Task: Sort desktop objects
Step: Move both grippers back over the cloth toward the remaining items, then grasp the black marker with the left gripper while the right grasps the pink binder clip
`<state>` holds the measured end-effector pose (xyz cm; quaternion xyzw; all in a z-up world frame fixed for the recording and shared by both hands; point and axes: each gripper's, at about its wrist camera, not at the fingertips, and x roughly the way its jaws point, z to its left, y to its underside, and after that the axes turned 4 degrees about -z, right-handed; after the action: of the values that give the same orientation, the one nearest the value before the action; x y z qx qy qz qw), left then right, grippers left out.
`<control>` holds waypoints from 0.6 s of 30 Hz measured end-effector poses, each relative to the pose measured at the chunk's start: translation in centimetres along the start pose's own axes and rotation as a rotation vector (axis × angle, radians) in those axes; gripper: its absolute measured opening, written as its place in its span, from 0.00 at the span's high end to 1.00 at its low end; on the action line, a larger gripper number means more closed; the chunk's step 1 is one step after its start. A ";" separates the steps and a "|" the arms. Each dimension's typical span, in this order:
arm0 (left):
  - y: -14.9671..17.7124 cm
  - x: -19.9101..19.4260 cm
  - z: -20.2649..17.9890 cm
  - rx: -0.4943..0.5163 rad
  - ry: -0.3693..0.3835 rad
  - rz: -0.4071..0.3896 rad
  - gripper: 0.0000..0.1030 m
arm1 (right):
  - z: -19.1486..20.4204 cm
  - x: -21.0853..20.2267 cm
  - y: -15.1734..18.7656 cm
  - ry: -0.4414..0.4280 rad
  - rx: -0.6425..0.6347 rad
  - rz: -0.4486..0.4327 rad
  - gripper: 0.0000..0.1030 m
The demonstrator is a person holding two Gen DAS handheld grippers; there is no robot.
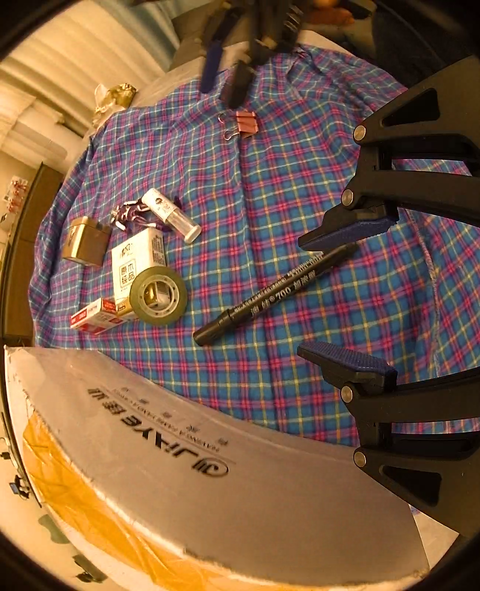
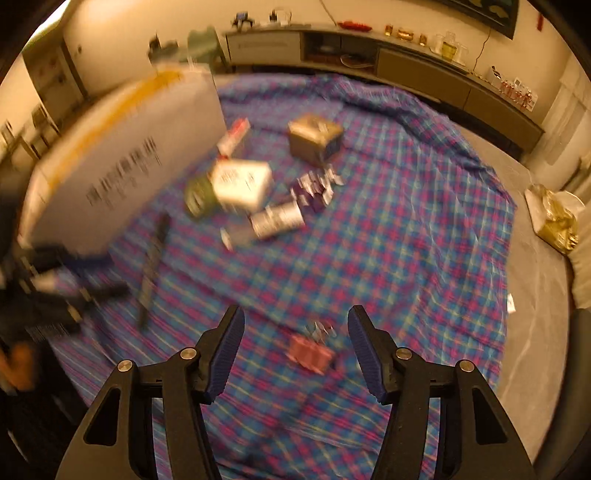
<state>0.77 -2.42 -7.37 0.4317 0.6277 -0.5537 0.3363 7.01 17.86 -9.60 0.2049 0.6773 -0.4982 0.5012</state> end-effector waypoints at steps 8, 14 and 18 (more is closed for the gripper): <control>0.0 1.9 0.2 -0.043 -0.027 0.016 0.48 | -0.4 3.7 2.2 0.001 -0.001 0.061 0.55; 0.0 2.6 1.0 -0.076 0.001 0.022 0.48 | 0.2 3.3 2.3 0.010 -0.025 0.024 0.62; 0.1 2.7 0.5 -0.051 0.005 0.000 0.62 | 0.0 1.6 1.9 -0.021 0.008 -0.022 0.62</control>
<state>-0.24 -2.43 -9.87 0.4245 0.6424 -0.5363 0.3458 7.86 18.30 -11.94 0.1944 0.6721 -0.5084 0.5020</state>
